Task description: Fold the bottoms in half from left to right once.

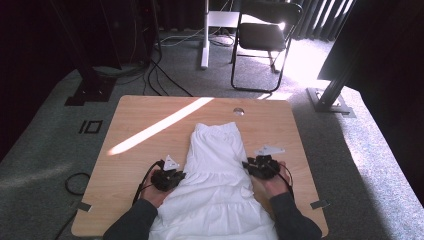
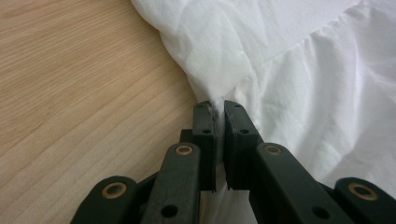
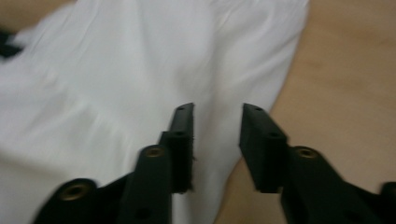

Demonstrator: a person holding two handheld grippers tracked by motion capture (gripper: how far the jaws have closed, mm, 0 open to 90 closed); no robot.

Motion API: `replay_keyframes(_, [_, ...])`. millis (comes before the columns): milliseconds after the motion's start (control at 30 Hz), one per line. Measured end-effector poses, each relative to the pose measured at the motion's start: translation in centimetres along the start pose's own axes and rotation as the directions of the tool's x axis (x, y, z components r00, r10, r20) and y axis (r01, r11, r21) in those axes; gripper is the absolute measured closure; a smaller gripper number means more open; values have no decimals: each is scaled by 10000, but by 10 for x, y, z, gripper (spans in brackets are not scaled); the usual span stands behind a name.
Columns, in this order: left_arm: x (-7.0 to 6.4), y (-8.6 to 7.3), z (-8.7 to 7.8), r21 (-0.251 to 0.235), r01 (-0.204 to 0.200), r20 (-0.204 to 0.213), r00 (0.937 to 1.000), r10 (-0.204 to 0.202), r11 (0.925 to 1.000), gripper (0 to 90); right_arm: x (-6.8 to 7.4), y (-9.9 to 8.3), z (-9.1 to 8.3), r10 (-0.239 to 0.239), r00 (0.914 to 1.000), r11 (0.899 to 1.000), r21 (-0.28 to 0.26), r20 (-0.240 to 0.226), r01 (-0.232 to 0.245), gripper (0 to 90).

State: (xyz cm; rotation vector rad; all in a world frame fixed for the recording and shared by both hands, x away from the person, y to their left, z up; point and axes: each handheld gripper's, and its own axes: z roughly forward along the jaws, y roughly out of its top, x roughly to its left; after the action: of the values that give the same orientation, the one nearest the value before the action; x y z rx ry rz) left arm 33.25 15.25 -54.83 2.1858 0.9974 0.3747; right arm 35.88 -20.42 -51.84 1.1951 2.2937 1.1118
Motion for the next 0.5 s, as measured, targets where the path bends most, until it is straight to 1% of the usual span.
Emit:
replay_keyframes(67, [0, 0, 0, -28, -2, -14, 10000, 2, 10000, 852, -10, 17, 8, 396, 9991, 9989, -239, 115, -393, 748])
replay_keyframes(100, [0, 0, 0, -53, 18, -7, 10000, -18, 10000, 851, -15, 25, 14, 671, 9977, 9971, -361, 54, -669, 745])
replay_keyframes(133, [0, -1, 0, -88, 54, 4, 10000, -54, 9999, 851, -18, 32, 21, 898, 9959, 9951, -404, -73, -900, 709])
replay_keyframes(167, [1, -1, 0, -100, 64, 10, 10000, -64, 9999, 850, -20, 38, 28, 1144, 9931, 9925, -403, -250, -1154, 653])
replay_keyframes(200, [1, -1, 0, -129, 79, 15, 10000, -79, 9999, 849, -20, 42, 37, 1346, 9900, 9901, -339, -434, -1361, 613])
replay_keyframes(233, [1, -2, 0, -147, 72, 15, 10000, -71, 9999, 845, -20, 45, 48, 1478, 9859, 9886, -171, -787, -1496, 579])
replay_keyframes(267, [1, -2, 0, -159, 68, 2, 10000, -68, 9999, 844, -19, 47, 57, 1628, 9824, 9865, -38, -919, -1638, 544])
replay_keyframes(300, [1, -2, 0, -159, 68, 2, 10000, -68, 9999, 844, -19, 47, 57, 1628, 9824, 9865, -38, -919, -1638, 544])
replay_keyframes(333, [1, -2, 0, -167, 67, -2, 10000, -67, 9998, 844, -18, 47, 65, 1768, 9787, 9842, 45, -1047, -1773, 517])
replay_keyframes(367, [1, -2, 0, -174, 73, -1, 10000, -73, 9998, 842, -17, 47, 74, 2049, 9693, 9788, 235, -1360, -2036, 523])
replay_keyframes(400, [1, -2, 0, -176, 76, 0, 10000, -76, 9998, 839, -16, 47, 79, 2226, 9613, 9749, 369, -1623, -2195, 551])
replay_keyframes(433, [1, -2, 0, -171, 58, -9, 10000, -59, 9998, 838, -15, 47, 82, 2253, 9555, 9743, 469, -1904, -2204, 640])
replay_keyframes(467, [1, -2, 0, -169, 46, -18, 10000, -47, 9998, 838, -12, 46, 85, 2169, 9529, 9760, 639, -2119, -2080, 713])
replay_keyframes(500, [1, -2, 0, -165, 42, -24, 10000, -43, 9999, 838, -9, 47, 86, 1978, 9596, 9792, 852, -2002, -1841, 771])
